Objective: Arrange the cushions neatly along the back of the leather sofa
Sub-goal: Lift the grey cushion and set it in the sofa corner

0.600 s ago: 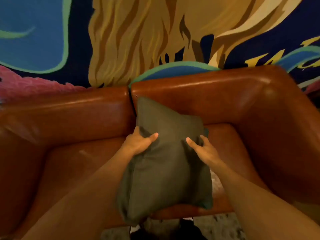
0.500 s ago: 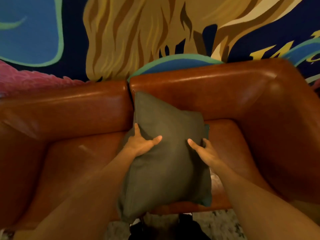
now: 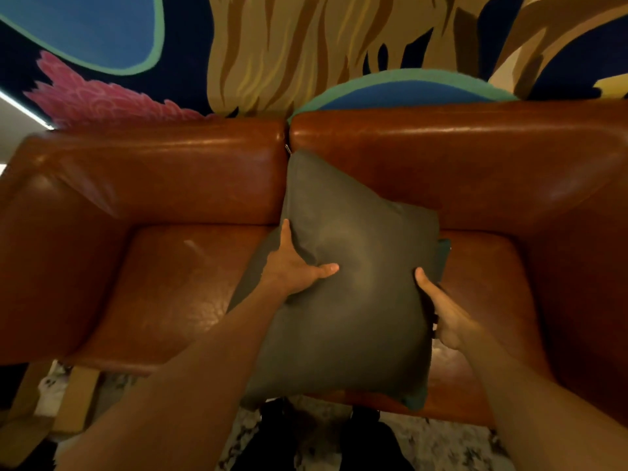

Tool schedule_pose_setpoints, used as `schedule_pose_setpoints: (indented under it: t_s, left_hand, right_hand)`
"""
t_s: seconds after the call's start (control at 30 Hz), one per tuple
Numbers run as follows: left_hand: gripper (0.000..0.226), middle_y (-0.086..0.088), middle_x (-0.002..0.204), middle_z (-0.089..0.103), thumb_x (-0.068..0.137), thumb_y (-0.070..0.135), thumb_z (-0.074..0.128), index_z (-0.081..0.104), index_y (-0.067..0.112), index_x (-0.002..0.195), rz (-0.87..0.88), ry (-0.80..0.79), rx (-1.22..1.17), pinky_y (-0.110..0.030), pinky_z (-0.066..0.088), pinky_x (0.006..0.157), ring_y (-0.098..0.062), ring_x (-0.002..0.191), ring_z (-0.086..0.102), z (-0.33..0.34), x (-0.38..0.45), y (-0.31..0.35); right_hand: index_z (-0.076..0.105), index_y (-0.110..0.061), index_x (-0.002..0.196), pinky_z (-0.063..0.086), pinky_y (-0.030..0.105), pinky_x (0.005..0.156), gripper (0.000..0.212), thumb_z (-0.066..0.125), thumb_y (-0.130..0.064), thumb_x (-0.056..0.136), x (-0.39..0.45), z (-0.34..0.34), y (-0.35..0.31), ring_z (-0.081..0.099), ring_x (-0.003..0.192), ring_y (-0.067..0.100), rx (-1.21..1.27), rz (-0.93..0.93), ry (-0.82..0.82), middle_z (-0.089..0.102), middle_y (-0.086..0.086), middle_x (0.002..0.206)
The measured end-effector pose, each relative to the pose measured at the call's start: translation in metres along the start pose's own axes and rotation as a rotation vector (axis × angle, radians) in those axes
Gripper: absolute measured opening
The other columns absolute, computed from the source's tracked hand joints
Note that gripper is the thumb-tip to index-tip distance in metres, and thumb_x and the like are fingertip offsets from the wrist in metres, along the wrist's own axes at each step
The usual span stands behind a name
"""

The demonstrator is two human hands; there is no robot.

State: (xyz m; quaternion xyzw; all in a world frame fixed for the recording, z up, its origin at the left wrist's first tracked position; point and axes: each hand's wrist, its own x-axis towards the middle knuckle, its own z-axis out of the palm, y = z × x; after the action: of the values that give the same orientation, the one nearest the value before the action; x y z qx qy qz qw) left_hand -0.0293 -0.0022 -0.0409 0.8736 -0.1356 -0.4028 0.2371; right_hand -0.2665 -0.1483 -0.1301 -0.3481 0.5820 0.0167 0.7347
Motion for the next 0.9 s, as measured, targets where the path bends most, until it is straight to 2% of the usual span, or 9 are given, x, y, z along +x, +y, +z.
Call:
schedule_pose_setpoints:
  t_s: [0.1, 0.2, 0.3, 0.4, 0.47, 0.57, 0.7, 0.8, 0.9]
  left_hand:
    - [0.137, -0.006, 0.163, 0.043, 0.066, 0.043, 0.094, -0.001, 0.034, 0.165, 0.016, 0.023, -0.114, -0.047, 0.038, 0.122, -0.030, 0.148, 0.045, -0.004, 0.000, 0.002]
    - [0.144, 0.000, 0.158, 0.050, 0.052, 0.048, 0.096, 0.007, 0.038, 0.164, 0.053, 0.027, -0.221, -0.046, 0.043, 0.119, -0.025, 0.142, 0.052, -0.021, 0.002, 0.002]
    - [0.146, 0.004, 0.151, 0.056, 0.038, 0.054, 0.092, 0.014, 0.040, 0.161, 0.110, 0.056, -0.321, -0.045, 0.048, 0.115, -0.021, 0.134, 0.058, -0.047, -0.003, 0.001]
    - [0.144, 0.001, 0.147, 0.059, 0.036, 0.056, 0.090, 0.023, 0.025, 0.159, 0.148, 0.113, -0.407, -0.043, 0.048, 0.114, -0.021, 0.131, 0.061, -0.082, -0.007, 0.000]
    - [0.125, 0.002, 0.141, 0.063, 0.045, 0.052, 0.092, 0.036, 0.021, 0.152, 0.173, 0.142, -0.443, -0.041, 0.050, 0.113, -0.019, 0.126, 0.064, -0.113, -0.006, -0.005]
    - [0.076, 0.002, 0.133, 0.068, 0.081, 0.021, 0.086, 0.049, 0.018, 0.147, 0.219, 0.104, -0.497, -0.027, 0.058, 0.095, -0.015, 0.115, 0.069, -0.165, -0.002, -0.019]
    - [0.035, 0.007, 0.112, 0.078, 0.090, 0.012, 0.076, 0.065, 0.028, 0.120, 0.226, 0.079, -0.664, -0.024, 0.063, 0.071, -0.009, 0.092, 0.076, -0.239, 0.004, -0.049]
    - [0.065, 0.006, 0.121, 0.078, 0.075, 0.034, 0.085, 0.062, 0.024, 0.135, 0.258, 0.161, -0.786, -0.030, 0.063, 0.085, -0.010, 0.105, 0.077, -0.289, 0.018, -0.081]
    - [0.082, 0.001, 0.130, 0.074, 0.070, 0.037, 0.091, 0.058, 0.017, 0.142, 0.304, 0.278, -0.808, -0.034, 0.059, 0.098, -0.015, 0.117, 0.073, -0.328, 0.041, -0.117]
  right_hand:
    - [0.043, -0.026, 0.148, 0.055, 0.035, 0.074, 0.110, 0.087, -0.064, 0.055, -0.008, 0.009, -0.013, 0.067, 0.111, 0.022, 0.009, -0.078, -0.028, 0.064, 0.001, 0.135]
    - [0.052, -0.028, 0.137, 0.056, 0.040, 0.088, 0.100, 0.090, -0.059, 0.050, -0.028, 0.021, -0.034, 0.068, 0.107, 0.023, -0.064, -0.223, 0.029, 0.068, -0.001, 0.124]
    - [0.054, -0.028, 0.137, 0.053, 0.043, 0.099, 0.115, 0.091, -0.068, 0.036, -0.049, 0.038, -0.060, 0.067, 0.111, 0.021, -0.172, -0.361, 0.098, 0.068, -0.004, 0.125]
    - [0.048, -0.028, 0.142, 0.052, 0.044, 0.103, 0.130, 0.090, -0.074, 0.028, -0.067, 0.071, -0.092, 0.064, 0.116, 0.019, -0.226, -0.489, 0.162, 0.066, -0.007, 0.129]
    - [0.044, -0.029, 0.144, 0.051, 0.041, 0.104, 0.132, 0.089, -0.075, 0.028, -0.079, 0.104, -0.113, 0.062, 0.120, 0.018, -0.278, -0.581, 0.189, 0.064, -0.007, 0.132]
    - [0.037, -0.029, 0.149, 0.047, 0.031, 0.099, 0.118, 0.091, -0.062, 0.049, -0.095, 0.164, -0.138, 0.057, 0.122, 0.016, -0.345, -0.679, 0.189, 0.059, -0.006, 0.138]
    - [0.032, -0.028, 0.152, 0.045, 0.034, 0.105, 0.116, 0.089, -0.060, 0.056, -0.099, 0.255, -0.156, 0.052, 0.133, 0.023, -0.411, -0.771, 0.157, 0.054, -0.001, 0.146]
    - [0.027, -0.031, 0.154, 0.043, 0.042, 0.112, 0.126, 0.086, -0.068, 0.050, -0.091, 0.326, -0.154, 0.048, 0.138, 0.025, -0.438, -0.829, 0.140, 0.050, -0.001, 0.150]
    - [0.023, -0.031, 0.155, 0.043, 0.045, 0.113, 0.133, 0.085, -0.072, 0.044, -0.078, 0.390, -0.147, 0.048, 0.139, 0.024, -0.441, -0.864, 0.129, 0.048, -0.002, 0.153]
